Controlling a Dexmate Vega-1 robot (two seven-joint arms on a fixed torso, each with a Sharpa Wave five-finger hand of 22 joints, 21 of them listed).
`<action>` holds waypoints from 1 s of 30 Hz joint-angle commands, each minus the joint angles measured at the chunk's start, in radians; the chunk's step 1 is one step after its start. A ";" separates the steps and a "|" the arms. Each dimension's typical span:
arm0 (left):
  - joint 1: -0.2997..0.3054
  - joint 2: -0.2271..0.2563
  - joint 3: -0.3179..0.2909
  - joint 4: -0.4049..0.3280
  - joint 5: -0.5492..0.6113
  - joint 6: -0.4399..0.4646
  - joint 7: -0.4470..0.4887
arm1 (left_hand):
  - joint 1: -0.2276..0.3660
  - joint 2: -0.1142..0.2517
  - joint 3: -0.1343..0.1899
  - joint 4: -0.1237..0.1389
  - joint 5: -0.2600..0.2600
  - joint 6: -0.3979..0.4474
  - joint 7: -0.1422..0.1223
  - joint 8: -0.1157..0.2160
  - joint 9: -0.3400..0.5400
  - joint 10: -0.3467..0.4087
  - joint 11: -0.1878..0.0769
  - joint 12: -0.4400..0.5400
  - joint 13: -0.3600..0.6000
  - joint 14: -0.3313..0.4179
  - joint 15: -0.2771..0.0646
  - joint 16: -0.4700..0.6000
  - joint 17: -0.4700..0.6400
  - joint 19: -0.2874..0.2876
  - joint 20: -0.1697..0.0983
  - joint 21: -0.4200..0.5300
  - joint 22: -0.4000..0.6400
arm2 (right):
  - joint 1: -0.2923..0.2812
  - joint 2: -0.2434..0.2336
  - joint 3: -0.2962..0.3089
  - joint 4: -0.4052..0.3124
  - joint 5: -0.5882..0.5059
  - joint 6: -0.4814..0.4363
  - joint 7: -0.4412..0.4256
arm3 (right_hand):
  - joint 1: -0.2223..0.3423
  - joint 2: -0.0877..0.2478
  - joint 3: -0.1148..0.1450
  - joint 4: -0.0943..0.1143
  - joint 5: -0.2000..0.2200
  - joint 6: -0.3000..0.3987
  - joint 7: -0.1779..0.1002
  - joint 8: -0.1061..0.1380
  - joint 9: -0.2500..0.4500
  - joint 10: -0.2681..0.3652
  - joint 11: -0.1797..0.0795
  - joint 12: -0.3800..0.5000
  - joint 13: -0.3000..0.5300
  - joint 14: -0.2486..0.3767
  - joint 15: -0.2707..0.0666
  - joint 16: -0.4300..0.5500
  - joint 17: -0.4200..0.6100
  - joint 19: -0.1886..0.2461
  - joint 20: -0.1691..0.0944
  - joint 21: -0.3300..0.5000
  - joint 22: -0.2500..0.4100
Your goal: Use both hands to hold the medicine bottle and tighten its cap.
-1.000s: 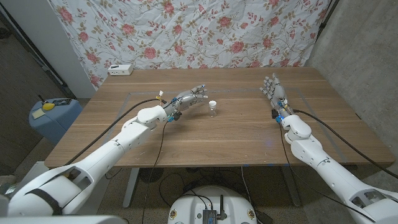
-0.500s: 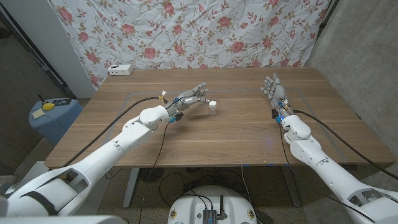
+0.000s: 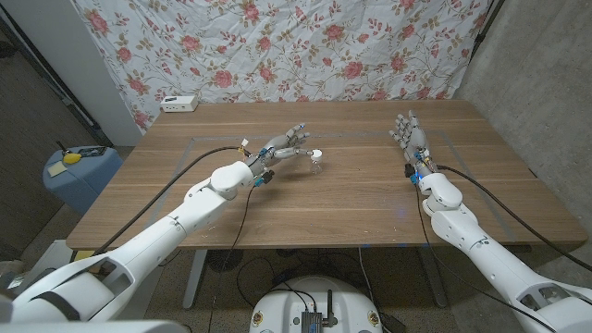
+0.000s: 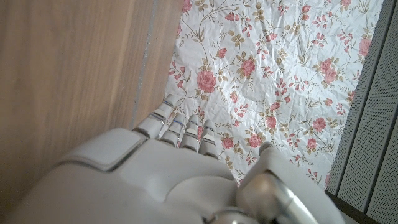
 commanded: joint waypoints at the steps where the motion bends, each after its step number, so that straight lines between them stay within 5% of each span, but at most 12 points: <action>1: 0.018 -0.017 0.007 0.024 0.038 -0.039 0.042 | 0.022 -0.001 -0.014 0.003 -0.002 -0.026 0.022 -0.004 0.005 0.016 -0.012 -0.001 0.000 0.015 -0.164 -0.001 0.000 -0.015 -0.014 -0.003 -0.001 | -0.025 -0.006 0.005 -0.035 -0.010 0.003 -0.026 | 0.000 0.005 0.002 -0.001 0.002 0.007 0.002 0.007 0.004 0.005 -0.005 0.007 0.003 0.010 -0.021 0.003 0.000 0.005 -0.059 -0.003 0.006; 30: 0.007 -0.040 0.037 0.093 0.094 -0.076 0.046 | 0.035 0.011 -0.070 0.019 -0.003 -0.060 0.064 -0.001 0.004 0.051 -0.005 -0.008 -0.001 0.041 -0.166 -0.002 -0.001 -0.014 -0.048 0.005 -0.001 | -0.036 0.012 0.004 -0.040 -0.022 0.026 -0.048 | -0.001 0.003 0.002 -0.002 0.005 0.012 0.001 0.006 0.004 0.011 -0.003 0.008 0.004 0.012 -0.020 0.003 0.000 0.004 -0.057 -0.004 0.006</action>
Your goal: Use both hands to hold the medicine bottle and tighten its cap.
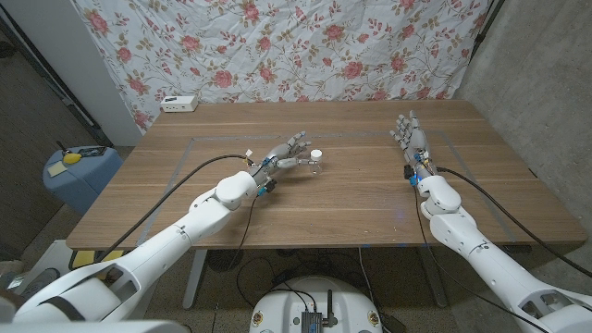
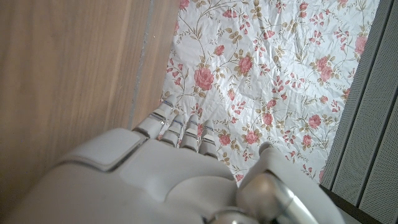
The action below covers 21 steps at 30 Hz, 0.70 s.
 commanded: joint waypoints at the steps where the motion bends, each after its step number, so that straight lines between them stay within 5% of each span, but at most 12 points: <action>1: -0.007 -0.015 0.012 0.041 0.016 -0.026 -0.002 | 0.010 0.001 -0.009 -0.001 -0.003 -0.063 0.007 0.004 0.004 0.015 -0.001 0.000 -0.001 0.015 -0.169 0.003 -0.001 0.008 -0.003 0.006 -0.001 | -0.009 0.007 0.000 -0.005 -0.006 0.013 -0.011 | -0.002 0.002 0.002 -0.002 0.005 0.013 0.000 0.007 0.004 0.011 -0.003 0.004 0.004 0.012 -0.020 0.003 0.000 0.004 -0.057 -0.003 0.006; 17: -0.007 -0.025 0.018 0.053 0.018 -0.024 -0.001 | 0.021 0.005 -0.032 -0.001 -0.001 -0.042 0.002 0.012 0.003 0.055 0.005 0.005 -0.001 0.042 -0.169 0.004 -0.001 0.018 -0.020 0.004 -0.001 | -0.017 0.011 0.001 -0.009 -0.011 0.022 -0.019 | -0.002 0.001 0.001 -0.002 0.007 0.017 -0.004 0.007 0.004 0.014 -0.004 0.004 0.004 0.012 -0.021 0.002 0.000 0.004 -0.056 -0.004 0.006; 20: -0.009 -0.026 0.019 0.057 0.015 -0.023 -0.008 | 0.022 0.006 -0.035 -0.001 -0.001 -0.038 0.003 0.013 0.003 0.059 0.007 0.005 -0.001 0.046 -0.169 0.004 -0.001 0.018 -0.021 0.003 -0.001 | -0.015 0.012 0.001 -0.005 -0.010 0.024 -0.017 | -0.003 0.001 0.001 -0.002 0.008 0.020 -0.025 0.007 0.004 0.015 -0.002 0.004 0.004 0.012 -0.021 0.002 0.000 0.003 -0.056 -0.004 0.006; 21: -0.009 -0.026 0.020 0.059 0.015 -0.023 -0.010 | 0.022 0.007 -0.036 -0.001 -0.001 -0.037 0.002 0.013 0.003 0.060 0.007 0.005 -0.001 0.047 -0.169 0.004 -0.001 0.018 -0.024 0.003 -0.001 | -0.014 0.013 0.001 -0.003 -0.010 0.026 -0.016 | -0.004 0.002 0.001 -0.002 0.009 0.028 -0.070 0.009 0.005 0.015 -0.001 0.003 0.004 0.012 -0.021 0.002 0.000 0.004 -0.056 -0.003 0.006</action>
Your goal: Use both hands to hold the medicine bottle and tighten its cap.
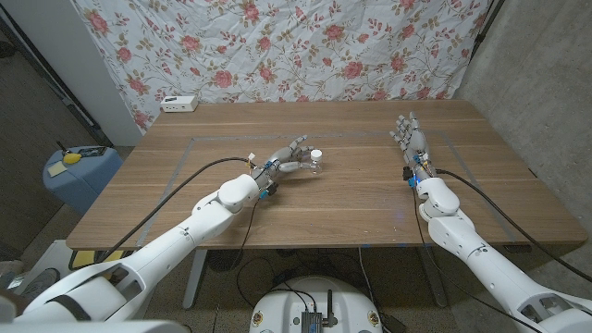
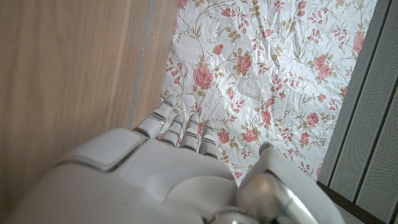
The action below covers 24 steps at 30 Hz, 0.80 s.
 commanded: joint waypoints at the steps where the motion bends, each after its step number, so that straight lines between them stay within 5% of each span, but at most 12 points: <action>1: -0.003 -0.005 0.006 0.012 -0.001 0.003 -0.009 | 0.010 0.002 -0.009 0.002 -0.001 -0.036 -0.001 0.005 0.003 0.010 0.003 0.004 -0.001 0.012 -0.169 0.004 -0.001 -0.002 -0.013 0.003 -0.001 | 0.001 0.007 0.001 0.008 -0.001 0.011 0.002 | -0.004 0.002 0.001 -0.002 0.009 0.017 -0.060 0.009 0.005 0.009 0.003 0.003 0.004 0.013 -0.021 0.002 0.000 0.004 -0.056 -0.003 0.006; 2: -0.004 -0.007 0.006 0.017 -0.006 0.002 -0.015 | 0.011 0.003 -0.011 0.002 -0.001 -0.036 -0.010 0.005 0.003 0.009 0.002 0.003 -0.001 0.014 -0.170 0.004 -0.001 -0.002 -0.013 0.003 -0.001 | 0.001 0.006 0.001 0.008 -0.002 0.011 0.001 | -0.005 0.000 0.000 -0.002 0.011 0.012 -0.017 0.006 0.006 0.009 0.001 0.003 0.004 0.014 -0.022 0.002 -0.001 0.004 -0.056 -0.004 0.006; 3: -0.005 -0.007 0.007 0.019 -0.007 0.003 -0.016 | 0.011 0.003 -0.012 0.003 -0.001 -0.036 -0.012 0.004 0.003 0.008 0.003 0.002 -0.001 0.015 -0.171 0.004 -0.001 -0.003 -0.012 0.003 -0.001 | 0.001 0.005 0.000 0.006 -0.004 0.011 0.001 | -0.005 0.000 0.000 -0.002 0.011 0.011 -0.004 0.006 0.005 0.009 0.000 0.003 0.004 0.014 -0.021 0.002 -0.001 0.004 -0.056 -0.003 0.006; 8: -0.012 -0.015 0.010 0.035 -0.011 0.004 -0.024 | 0.012 0.005 -0.015 0.004 -0.001 -0.035 -0.013 0.004 0.003 0.008 0.006 0.000 -0.001 0.016 -0.172 0.003 -0.001 -0.003 -0.013 0.002 -0.001 | 0.000 0.002 0.002 0.004 -0.007 0.013 -0.001 | -0.005 0.000 0.001 -0.003 0.012 0.010 0.003 0.005 0.005 0.009 -0.001 0.002 0.004 0.014 -0.021 0.002 -0.001 0.005 -0.055 -0.003 0.006; 9: -0.013 -0.017 0.011 0.039 -0.015 0.003 -0.028 | 0.012 0.006 -0.016 0.004 -0.001 -0.035 -0.013 0.004 0.003 0.008 0.006 0.000 -0.001 0.016 -0.172 0.002 -0.001 -0.002 -0.013 0.003 -0.001 | 0.000 0.002 0.002 0.004 -0.008 0.014 -0.003 | -0.005 0.001 0.001 -0.003 0.013 0.010 -0.029 0.005 0.006 0.009 -0.001 0.002 0.004 0.014 -0.022 0.002 -0.001 0.005 -0.055 -0.003 0.006; 11: -0.016 -0.021 0.013 0.047 -0.017 0.003 -0.032 | 0.011 0.007 -0.018 0.005 -0.002 -0.032 -0.012 0.004 0.003 0.010 0.006 0.000 -0.001 0.017 -0.173 0.002 -0.001 -0.001 -0.013 0.003 -0.001 | -0.002 0.001 0.002 0.001 -0.012 0.013 -0.006 | -0.005 0.000 0.001 -0.003 0.014 0.018 -0.047 0.008 0.006 0.010 -0.002 0.002 0.004 0.015 -0.021 0.002 -0.001 0.006 -0.054 -0.003 0.006; 14: -0.021 -0.024 0.016 0.054 -0.020 0.006 -0.039 | 0.011 0.009 -0.020 0.006 -0.002 -0.029 -0.010 0.005 0.004 0.011 0.008 -0.001 -0.001 0.018 -0.172 0.002 -0.001 0.001 -0.012 0.004 -0.001 | -0.004 0.000 0.002 0.001 -0.012 0.015 -0.007 | -0.006 -0.001 0.000 -0.003 0.015 0.015 -0.001 0.005 0.006 0.013 0.002 0.003 0.004 0.015 -0.021 0.002 -0.001 0.007 -0.054 -0.003 0.006; 24: -0.022 -0.035 0.019 0.068 -0.011 0.004 -0.018 | 0.012 0.017 -0.028 0.008 -0.005 -0.019 -0.006 0.006 0.004 0.018 0.011 -0.002 -0.001 0.022 -0.172 0.001 -0.001 -0.005 -0.004 0.001 -0.001 | -0.007 0.002 0.003 0.002 -0.015 0.020 -0.010 | -0.007 -0.002 0.000 -0.003 0.016 0.017 0.008 0.005 0.005 0.015 0.000 0.003 0.004 0.017 -0.021 0.002 -0.001 0.007 -0.054 -0.003 0.006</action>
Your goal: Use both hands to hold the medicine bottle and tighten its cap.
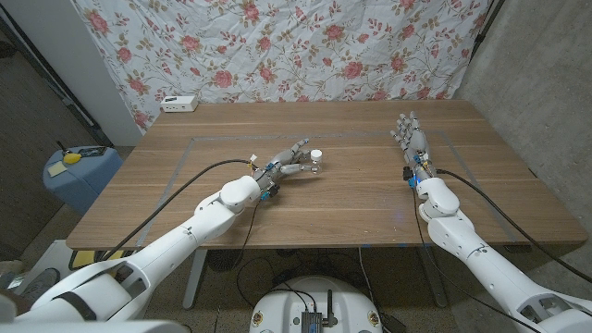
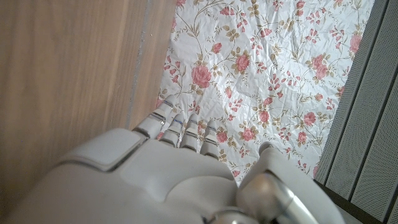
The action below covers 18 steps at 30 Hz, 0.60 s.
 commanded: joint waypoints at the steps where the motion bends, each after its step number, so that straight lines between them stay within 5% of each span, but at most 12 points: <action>1: -0.003 -0.013 0.005 0.019 0.007 0.000 0.015 | 0.006 0.011 -0.005 0.000 -0.005 -0.011 0.003 0.008 0.004 0.018 0.005 -0.001 -0.001 0.012 -0.169 0.001 -0.001 0.000 0.012 0.003 0.000 | -0.004 0.001 0.001 0.001 -0.003 0.009 -0.003 | -0.007 -0.002 0.000 -0.003 0.007 0.003 0.011 0.005 0.005 0.005 0.002 0.004 0.004 0.006 -0.021 0.002 -0.001 0.008 -0.054 -0.003 0.006; 2: -0.002 -0.014 0.005 0.019 0.010 -0.001 0.021 | 0.007 0.012 -0.005 0.000 -0.005 -0.009 0.003 0.009 0.004 0.021 0.004 0.000 -0.001 0.014 -0.169 0.002 -0.001 0.002 0.011 0.004 0.000 | -0.004 0.002 0.001 0.003 -0.003 0.011 -0.002 | -0.007 -0.002 0.000 -0.003 0.007 0.003 0.011 0.005 0.005 0.005 0.002 0.004 0.004 0.006 -0.021 0.002 -0.001 0.008 -0.054 -0.003 0.006; 4: 0.002 -0.013 0.006 0.014 0.021 0.000 0.037 | 0.010 0.015 -0.007 -0.001 -0.006 -0.001 0.004 0.010 0.004 0.034 0.006 0.003 -0.001 0.020 -0.167 0.003 -0.001 0.003 0.011 0.004 0.000 | -0.004 0.003 0.001 0.005 -0.003 0.013 -0.001 | -0.008 -0.001 0.000 -0.002 0.010 0.015 -0.095 0.008 0.007 0.002 0.002 0.001 0.004 0.008 -0.021 0.002 -0.001 0.007 -0.054 -0.003 0.006; 5: 0.002 -0.013 0.006 0.014 0.019 -0.001 0.035 | 0.013 0.017 -0.007 -0.001 -0.006 0.002 0.004 0.010 0.004 0.040 0.003 0.005 -0.001 0.024 -0.167 0.003 -0.001 0.003 0.012 0.004 0.000 | -0.004 0.003 0.001 0.005 -0.003 0.013 -0.001 | -0.009 0.000 0.000 -0.002 0.011 0.018 -0.123 0.008 0.008 0.005 0.002 0.002 0.004 0.006 -0.021 0.001 -0.002 0.007 -0.054 -0.003 0.006; 18: 0.000 -0.020 0.011 0.015 0.031 -0.001 0.049 | 0.032 0.032 -0.017 -0.004 -0.011 0.033 0.018 0.012 0.004 0.078 0.002 0.009 -0.002 0.059 -0.165 0.006 0.000 0.020 0.000 0.007 0.000 | -0.008 0.008 0.004 0.012 -0.001 0.026 -0.001 | -0.009 0.004 0.001 -0.001 0.012 0.022 -0.130 0.010 0.010 0.007 0.002 0.003 0.004 0.006 -0.021 0.001 -0.002 0.007 -0.054 -0.003 0.006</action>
